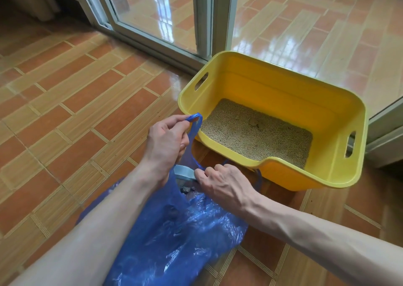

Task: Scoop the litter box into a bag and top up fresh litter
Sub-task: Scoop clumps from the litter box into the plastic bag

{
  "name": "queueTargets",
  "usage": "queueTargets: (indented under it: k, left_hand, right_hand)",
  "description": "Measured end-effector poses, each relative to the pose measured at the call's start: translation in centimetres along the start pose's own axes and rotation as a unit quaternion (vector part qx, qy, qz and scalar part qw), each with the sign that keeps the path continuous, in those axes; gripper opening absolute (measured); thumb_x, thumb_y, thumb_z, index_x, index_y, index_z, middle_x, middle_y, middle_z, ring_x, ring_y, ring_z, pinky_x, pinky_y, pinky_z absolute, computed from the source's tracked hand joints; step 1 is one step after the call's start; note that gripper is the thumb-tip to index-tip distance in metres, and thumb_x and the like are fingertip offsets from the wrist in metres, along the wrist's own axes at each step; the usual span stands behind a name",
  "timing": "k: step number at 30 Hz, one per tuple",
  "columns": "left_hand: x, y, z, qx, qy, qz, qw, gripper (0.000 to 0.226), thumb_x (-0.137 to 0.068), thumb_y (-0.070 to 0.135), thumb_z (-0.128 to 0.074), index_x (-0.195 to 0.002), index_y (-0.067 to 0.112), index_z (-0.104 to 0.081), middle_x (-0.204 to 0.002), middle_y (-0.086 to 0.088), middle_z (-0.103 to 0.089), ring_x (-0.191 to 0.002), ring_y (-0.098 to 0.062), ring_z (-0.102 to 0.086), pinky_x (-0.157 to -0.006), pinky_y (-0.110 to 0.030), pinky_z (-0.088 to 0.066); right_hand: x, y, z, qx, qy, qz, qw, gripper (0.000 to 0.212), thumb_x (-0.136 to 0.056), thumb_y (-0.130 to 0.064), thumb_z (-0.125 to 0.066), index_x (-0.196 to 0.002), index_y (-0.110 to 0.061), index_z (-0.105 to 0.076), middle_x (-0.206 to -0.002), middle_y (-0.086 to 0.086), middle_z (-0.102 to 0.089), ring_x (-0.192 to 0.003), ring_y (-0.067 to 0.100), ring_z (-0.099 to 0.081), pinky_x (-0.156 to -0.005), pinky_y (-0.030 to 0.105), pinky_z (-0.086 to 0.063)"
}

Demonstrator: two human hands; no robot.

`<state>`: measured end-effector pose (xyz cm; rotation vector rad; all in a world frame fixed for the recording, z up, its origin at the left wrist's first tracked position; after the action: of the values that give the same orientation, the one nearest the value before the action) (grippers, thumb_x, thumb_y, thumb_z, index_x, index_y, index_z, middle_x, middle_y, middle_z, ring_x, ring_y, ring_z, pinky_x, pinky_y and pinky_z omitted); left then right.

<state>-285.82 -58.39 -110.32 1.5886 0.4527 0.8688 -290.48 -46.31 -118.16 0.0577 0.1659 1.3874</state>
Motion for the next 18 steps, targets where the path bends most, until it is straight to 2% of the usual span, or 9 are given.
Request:
queueTargets:
  k: [4,6,8,14,16,18]
  left_hand:
    - [0.0,-0.1,0.0,-0.011,-0.004,-0.003,1.000,0.022,-0.103,0.010,-0.050,-0.111,0.010,-0.072,-0.045,0.005,-0.033,-0.036,-0.007,-0.021,-0.035,-0.015,-0.019]
    - [-0.2,-0.1,-0.1,-0.008,-0.002,-0.003,1.000,0.023,-0.103,0.010,-0.050,-0.111,0.009,-0.071,-0.046,0.005,-0.033,-0.036,-0.007,-0.021,-0.035,-0.015,-0.020]
    - [-0.3,0.0,-0.4,-0.005,-0.003,-0.002,1.000,0.022,-0.103,0.009,-0.050,-0.110,0.010,-0.071,-0.046,0.005,-0.033,-0.035,-0.006,-0.022,-0.035,-0.015,-0.020]
    - [-0.5,0.1,-1.0,0.004,0.005,-0.003,1.000,0.021,-0.103,0.009,-0.050,-0.105,0.013,-0.071,-0.045,0.005,-0.033,-0.036,-0.008,-0.020,-0.036,-0.014,-0.019]
    - [-0.5,0.2,-1.2,0.003,0.002,-0.004,1.000,0.021,-0.103,0.009,-0.051,-0.105,0.014,-0.071,-0.045,0.005,-0.033,-0.037,-0.007,-0.021,-0.036,-0.015,-0.019]
    - [-0.4,0.2,-1.3,-0.001,0.000,-0.002,1.000,0.021,-0.104,0.010,-0.050,-0.105,0.014,-0.071,-0.045,0.005,-0.033,-0.036,-0.007,-0.021,-0.036,-0.015,-0.019]
  right_hand:
    - [0.6,1.3,1.1,-0.019,-0.003,-0.029,0.999,0.020,-0.092,-0.027,-0.064,-0.079,-0.020,-0.050,-0.051,-0.004,-0.046,-0.038,0.017,-0.044,-0.042,0.029,-0.018]
    - [1.2,2.5,1.7,-0.022,-0.020,-0.051,0.998,0.026,-0.093,-0.027,-0.067,-0.080,-0.020,-0.046,-0.050,-0.004,-0.045,-0.037,0.016,-0.035,-0.038,0.027,-0.018]
    - [1.9,3.9,2.7,-0.030,-0.026,-0.071,0.997,0.028,-0.099,-0.029,-0.060,-0.081,-0.020,-0.041,-0.050,-0.004,-0.045,-0.037,0.016,-0.032,-0.035,0.025,-0.020]
    - [3.9,8.4,8.1,-0.001,0.003,-0.130,0.991,0.030,-0.102,-0.039,-0.048,-0.081,-0.021,-0.037,-0.053,-0.004,-0.051,-0.039,0.021,-0.050,-0.036,0.025,-0.028]
    - [4.3,10.4,9.8,0.015,0.018,-0.160,0.987,0.030,-0.104,-0.043,-0.041,-0.083,-0.021,-0.038,-0.057,-0.005,-0.053,-0.040,0.022,-0.048,-0.037,0.023,-0.022]
    - [4.4,12.7,10.7,0.025,0.027,-0.187,0.982,0.030,-0.103,-0.045,-0.039,-0.087,-0.020,-0.044,-0.057,-0.007,-0.044,-0.041,0.021,-0.041,-0.038,0.021,-0.022]
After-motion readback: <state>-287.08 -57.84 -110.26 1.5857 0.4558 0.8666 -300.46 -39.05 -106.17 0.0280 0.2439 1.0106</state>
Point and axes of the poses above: each hand's wrist, its own x-axis away from the middle knuckle, its own z-axis out of the back of the hand, y = z × x, the point moved 6 cm from there along -x, towards the middle knuckle
